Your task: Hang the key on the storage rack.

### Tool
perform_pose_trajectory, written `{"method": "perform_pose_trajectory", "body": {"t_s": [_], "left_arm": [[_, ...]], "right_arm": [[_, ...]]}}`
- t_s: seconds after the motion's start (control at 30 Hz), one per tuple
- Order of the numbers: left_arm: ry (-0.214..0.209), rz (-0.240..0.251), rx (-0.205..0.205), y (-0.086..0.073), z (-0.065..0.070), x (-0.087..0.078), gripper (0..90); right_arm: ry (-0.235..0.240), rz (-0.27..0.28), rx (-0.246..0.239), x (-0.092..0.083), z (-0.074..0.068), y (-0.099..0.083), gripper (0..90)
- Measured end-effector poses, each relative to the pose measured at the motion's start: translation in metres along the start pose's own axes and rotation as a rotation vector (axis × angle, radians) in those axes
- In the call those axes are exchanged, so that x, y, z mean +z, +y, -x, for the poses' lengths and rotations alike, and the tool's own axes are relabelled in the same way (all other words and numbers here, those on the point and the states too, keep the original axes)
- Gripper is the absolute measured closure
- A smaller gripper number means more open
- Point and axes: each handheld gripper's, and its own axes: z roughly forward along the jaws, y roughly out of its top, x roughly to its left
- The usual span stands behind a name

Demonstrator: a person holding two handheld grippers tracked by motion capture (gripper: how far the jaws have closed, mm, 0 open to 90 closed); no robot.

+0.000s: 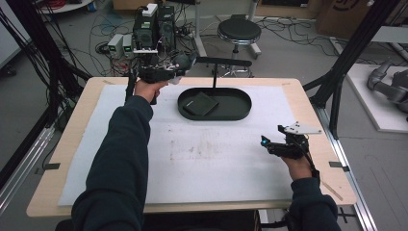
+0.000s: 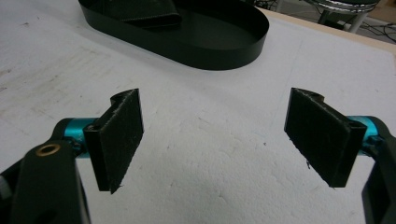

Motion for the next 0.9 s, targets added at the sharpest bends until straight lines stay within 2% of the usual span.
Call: {"method": "perform_pose_trajectory", "body": {"t_s": [0.23, 0.4, 0.67, 0.83, 0.9], "left_arm": [[-0.02, 0.057, -0.042, 0.003, -0.002, -0.002, 44.8], [-0.045, 0.037, -0.041, 0.003, 0.002, -0.001, 44.8], [-0.113, -0.006, -0.039, 0.004, 0.014, -0.004, 44.7], [-0.179, -0.015, -0.042, 0.004, 0.02, -0.009, 44.7], [-0.177, -0.03, -0.037, 0.004, 0.021, -0.009, 44.7]], "right_arm": [[0.002, -0.004, -0.003, 0.001, 0.0, 0.0, 19.9], [0.002, -0.004, -0.003, 0.001, 0.0, 0.0, 19.9], [0.002, -0.001, -0.003, 0.0, 0.0, 0.0, 19.9], [0.0, -0.002, -0.002, 0.0, 0.0, 0.0, 19.9], [0.001, -0.002, -0.005, 0.0, 0.0, 0.0, 19.9]]}}
